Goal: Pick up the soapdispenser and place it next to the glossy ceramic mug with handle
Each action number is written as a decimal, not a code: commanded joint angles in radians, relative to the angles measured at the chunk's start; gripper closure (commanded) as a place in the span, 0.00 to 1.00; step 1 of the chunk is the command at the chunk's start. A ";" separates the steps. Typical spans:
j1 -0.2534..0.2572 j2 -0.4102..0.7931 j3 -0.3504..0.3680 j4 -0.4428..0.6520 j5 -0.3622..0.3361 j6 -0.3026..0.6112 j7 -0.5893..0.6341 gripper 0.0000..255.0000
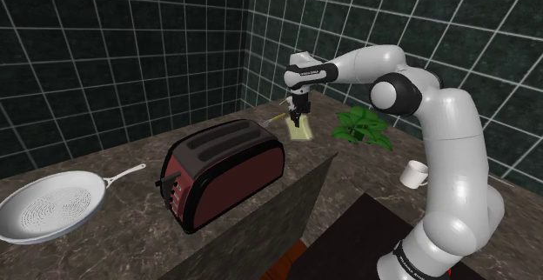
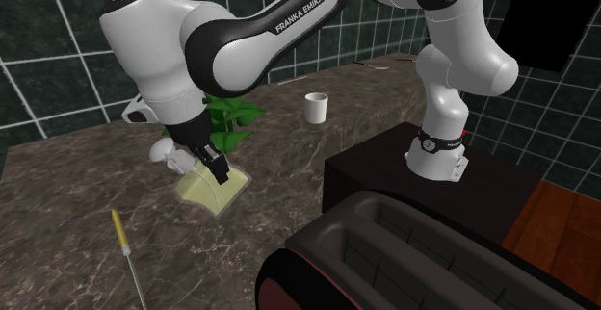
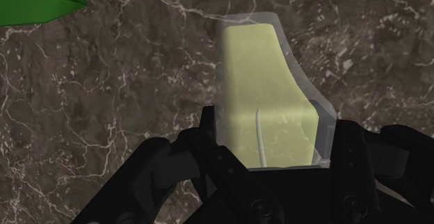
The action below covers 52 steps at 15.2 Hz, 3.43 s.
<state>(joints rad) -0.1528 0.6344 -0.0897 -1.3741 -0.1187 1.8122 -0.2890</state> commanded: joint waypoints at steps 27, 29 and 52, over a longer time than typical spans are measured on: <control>0.001 -0.044 -0.004 0.250 0.002 -0.292 -0.039 1.00; 0.001 -0.039 -0.005 0.284 0.002 -0.322 -0.043 1.00; -0.146 -0.475 -0.100 -0.151 -0.064 -0.275 -0.291 1.00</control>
<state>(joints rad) -0.2888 0.1777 -0.1822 -1.5110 -0.1777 1.5377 -0.5609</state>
